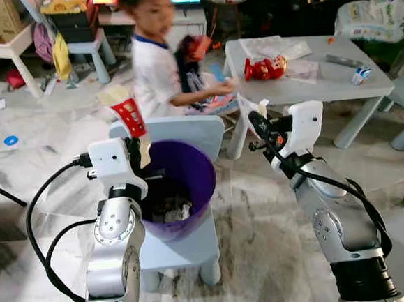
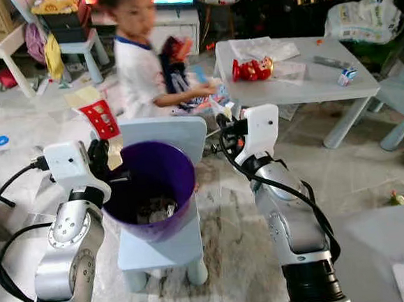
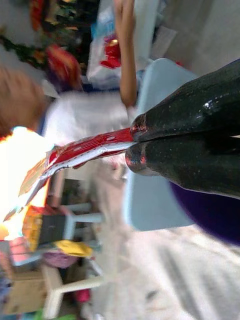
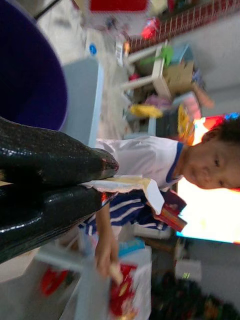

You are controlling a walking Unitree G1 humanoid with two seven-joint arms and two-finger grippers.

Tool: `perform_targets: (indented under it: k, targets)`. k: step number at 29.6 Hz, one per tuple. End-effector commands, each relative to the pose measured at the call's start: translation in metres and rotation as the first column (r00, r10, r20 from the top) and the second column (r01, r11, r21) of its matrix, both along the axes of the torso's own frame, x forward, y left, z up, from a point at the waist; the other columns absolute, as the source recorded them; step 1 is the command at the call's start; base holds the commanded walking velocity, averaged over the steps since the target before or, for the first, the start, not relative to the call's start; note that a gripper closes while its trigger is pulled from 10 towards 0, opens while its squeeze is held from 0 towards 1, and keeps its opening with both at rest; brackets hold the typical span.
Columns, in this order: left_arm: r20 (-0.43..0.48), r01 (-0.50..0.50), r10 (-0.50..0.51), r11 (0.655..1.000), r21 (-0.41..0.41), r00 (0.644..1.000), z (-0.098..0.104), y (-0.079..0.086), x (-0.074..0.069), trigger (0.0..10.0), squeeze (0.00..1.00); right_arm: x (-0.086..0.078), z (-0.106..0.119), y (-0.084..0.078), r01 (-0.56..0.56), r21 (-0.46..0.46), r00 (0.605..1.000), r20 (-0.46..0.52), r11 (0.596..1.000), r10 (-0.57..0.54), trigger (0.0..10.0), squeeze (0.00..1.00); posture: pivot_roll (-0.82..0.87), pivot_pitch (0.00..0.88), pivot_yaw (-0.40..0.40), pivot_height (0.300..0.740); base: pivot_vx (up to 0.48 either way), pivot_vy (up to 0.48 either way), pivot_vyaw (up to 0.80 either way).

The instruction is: Picking trash to rubbish bin

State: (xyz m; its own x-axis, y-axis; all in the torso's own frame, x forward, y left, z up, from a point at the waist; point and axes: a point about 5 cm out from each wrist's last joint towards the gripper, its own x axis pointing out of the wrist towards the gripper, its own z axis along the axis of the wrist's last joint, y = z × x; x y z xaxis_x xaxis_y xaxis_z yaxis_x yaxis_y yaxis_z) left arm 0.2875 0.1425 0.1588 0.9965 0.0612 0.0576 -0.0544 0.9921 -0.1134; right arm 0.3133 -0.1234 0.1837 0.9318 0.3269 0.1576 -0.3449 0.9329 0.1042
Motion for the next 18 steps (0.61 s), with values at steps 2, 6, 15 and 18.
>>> perform_targets:
  k: [2, 6, 15, 18]
  targets:
    - [-0.076, -0.060, 0.059, 0.998, -0.008, 0.995, -0.013, 0.011, -0.003, 0.0, 0.00, -0.001, 0.002, -0.005, 0.016, 0.001, 1.000, 0.009, 1.000, -0.016, 0.0, 0.00, 0.07, 0.139, -0.089, 0.740, 0.000, 0.000, 0.00]
    - [-0.114, -0.091, 0.089, 0.996, -0.012, 0.989, -0.020, 0.016, -0.004, 0.0, 0.00, -0.001, 0.002, -0.005, 0.017, -0.001, 1.000, 0.007, 1.000, -0.017, 0.0, 0.00, 0.07, 0.139, -0.089, 0.740, 0.000, 0.000, 0.00]
    - [-0.338, -0.132, 0.101, 0.989, -0.071, 0.936, -0.056, 0.022, -0.010, 0.0, 0.00, -0.002, 0.002, -0.009, 0.024, -0.009, 1.000, 0.005, 1.000, -0.024, 0.0, 0.00, 0.07, 0.143, -0.091, 0.740, 0.000, 0.000, 0.00]
    - [-0.390, -0.106, 0.062, 0.990, -0.092, 0.919, -0.065, 0.023, -0.009, 0.0, 0.00, -0.002, 0.002, -0.010, 0.027, -0.011, 1.000, 0.007, 1.000, -0.027, 0.0, 0.00, 0.06, 0.149, -0.091, 0.740, 0.000, 0.000, 0.00]
